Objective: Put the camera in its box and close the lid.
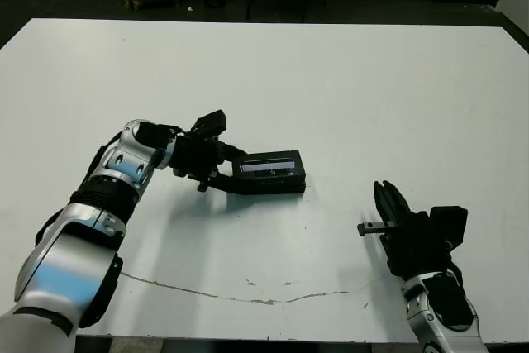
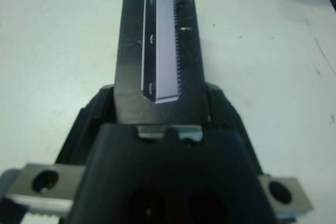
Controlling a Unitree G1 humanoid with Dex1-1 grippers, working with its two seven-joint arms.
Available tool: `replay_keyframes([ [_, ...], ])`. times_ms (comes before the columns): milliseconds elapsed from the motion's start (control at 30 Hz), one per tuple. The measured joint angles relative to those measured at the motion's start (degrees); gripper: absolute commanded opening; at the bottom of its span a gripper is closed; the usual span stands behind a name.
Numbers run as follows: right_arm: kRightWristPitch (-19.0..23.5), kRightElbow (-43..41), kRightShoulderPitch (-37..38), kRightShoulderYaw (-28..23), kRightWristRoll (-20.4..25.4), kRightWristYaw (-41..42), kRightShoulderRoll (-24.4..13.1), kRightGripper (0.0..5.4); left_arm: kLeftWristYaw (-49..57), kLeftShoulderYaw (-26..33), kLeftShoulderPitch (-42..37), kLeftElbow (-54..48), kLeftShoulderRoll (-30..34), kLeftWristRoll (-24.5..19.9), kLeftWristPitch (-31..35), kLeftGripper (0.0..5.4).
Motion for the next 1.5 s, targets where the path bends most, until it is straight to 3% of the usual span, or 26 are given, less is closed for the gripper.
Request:
replay_keyframes([
  [667,-2.29,1.62,-0.05,-0.19,0.54,1.34,-0.03,0.0,-0.64,-0.15,-1.98,4.42,-1.98,1.63,-1.8,2.52],
  [1500,0.61,-0.37,0.1,0.25,-0.62,-0.56,0.05,0.0,-0.08,-0.4,-2.71,5.84,-3.46,3.82,-3.55,2.52],
])
